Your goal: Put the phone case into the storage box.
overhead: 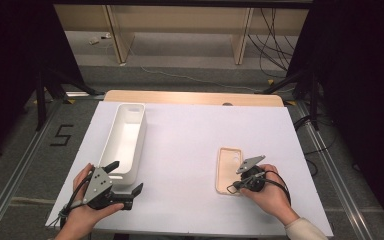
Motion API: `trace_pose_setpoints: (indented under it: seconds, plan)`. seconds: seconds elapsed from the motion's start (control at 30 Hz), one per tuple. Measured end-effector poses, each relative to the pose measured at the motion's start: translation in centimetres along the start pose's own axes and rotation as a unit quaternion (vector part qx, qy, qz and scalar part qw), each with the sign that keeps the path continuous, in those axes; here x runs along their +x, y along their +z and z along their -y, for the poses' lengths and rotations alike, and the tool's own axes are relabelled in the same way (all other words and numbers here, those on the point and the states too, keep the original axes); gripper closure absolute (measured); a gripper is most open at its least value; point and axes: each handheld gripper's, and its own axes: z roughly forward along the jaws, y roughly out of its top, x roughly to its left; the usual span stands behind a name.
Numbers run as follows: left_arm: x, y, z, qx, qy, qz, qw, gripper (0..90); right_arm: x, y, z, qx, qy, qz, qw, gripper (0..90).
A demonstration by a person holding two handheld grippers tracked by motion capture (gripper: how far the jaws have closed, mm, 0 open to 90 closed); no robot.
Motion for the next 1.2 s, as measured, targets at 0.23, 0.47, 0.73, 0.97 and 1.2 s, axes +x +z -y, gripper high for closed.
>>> trace_pose_setpoints:
  seconds: [0.23,0.47,0.73,0.97,1.2]
  plan:
    - [0.0,0.0,0.0,0.000,-0.003,-0.002,1.0000,0.5,-0.2,0.0,0.1,-0.008,0.001,-0.005,1.0000,89.0]
    - [0.0,0.0,0.0,-0.002,-0.001,0.000,1.0000,0.5,0.0,0.0,0.2,-0.032,0.007,0.002,0.9995,78.1]
    - [0.0,0.0,-0.1,0.000,-0.001,-0.001,1.0000,0.5,-0.4,-0.9,0.1,-0.084,-0.029,0.018,0.9959,45.8]
    - [-0.1,0.4,-0.2,0.004,-0.002,0.001,1.0000,0.5,-0.6,-1.6,0.2,-0.092,-0.068,0.022,0.9932,33.2]
    - [-0.1,0.3,-0.2,0.001,-0.005,-0.002,1.0000,0.5,-0.3,-1.8,0.1,-0.074,-0.074,0.023,0.9942,29.3]
